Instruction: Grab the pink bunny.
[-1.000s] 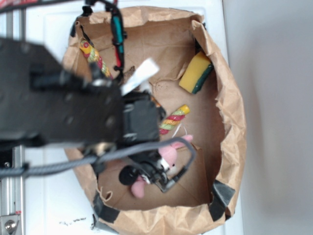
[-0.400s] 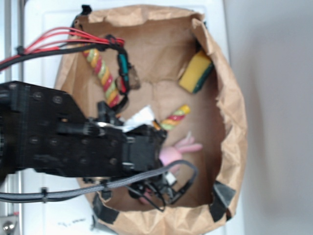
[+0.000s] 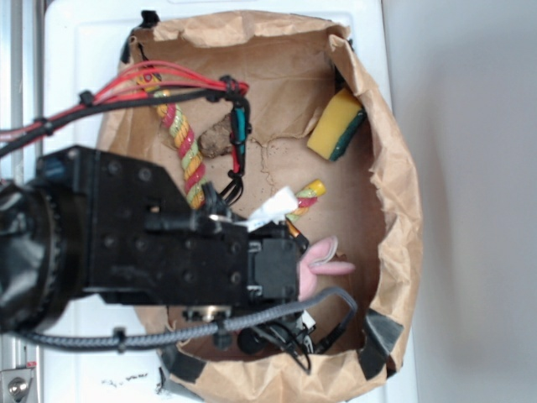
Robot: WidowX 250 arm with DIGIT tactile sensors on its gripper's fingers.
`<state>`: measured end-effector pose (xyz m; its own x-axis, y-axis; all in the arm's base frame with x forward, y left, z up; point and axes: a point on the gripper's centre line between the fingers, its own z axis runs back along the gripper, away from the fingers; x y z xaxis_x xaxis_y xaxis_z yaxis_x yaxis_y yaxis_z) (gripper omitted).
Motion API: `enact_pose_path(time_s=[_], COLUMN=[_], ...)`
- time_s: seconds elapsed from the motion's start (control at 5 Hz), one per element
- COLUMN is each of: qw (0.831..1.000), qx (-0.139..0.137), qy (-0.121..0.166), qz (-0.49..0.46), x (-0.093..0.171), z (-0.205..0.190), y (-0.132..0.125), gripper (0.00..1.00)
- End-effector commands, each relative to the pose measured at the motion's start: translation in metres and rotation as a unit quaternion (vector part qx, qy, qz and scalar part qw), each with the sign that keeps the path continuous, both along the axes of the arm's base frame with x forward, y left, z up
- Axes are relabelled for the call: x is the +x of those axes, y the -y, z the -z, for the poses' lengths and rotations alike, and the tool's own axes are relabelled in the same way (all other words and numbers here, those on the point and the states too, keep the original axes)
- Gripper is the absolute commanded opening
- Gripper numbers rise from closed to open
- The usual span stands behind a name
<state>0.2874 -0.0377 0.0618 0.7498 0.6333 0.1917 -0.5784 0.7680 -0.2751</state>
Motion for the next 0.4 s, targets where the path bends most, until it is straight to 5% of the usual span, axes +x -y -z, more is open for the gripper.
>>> enact_pose_path(time_s=[0.0, 0.2], qw=[0.999, 0.999], qx=[-0.012, -0.016], qy=[0.046, 0.049], qz=[0.001, 0.002], x=[0.0129, 0.0144], z=[-0.0373, -0.0399], y=[-0.0062, -0.005], gripper=[1.0, 1.0])
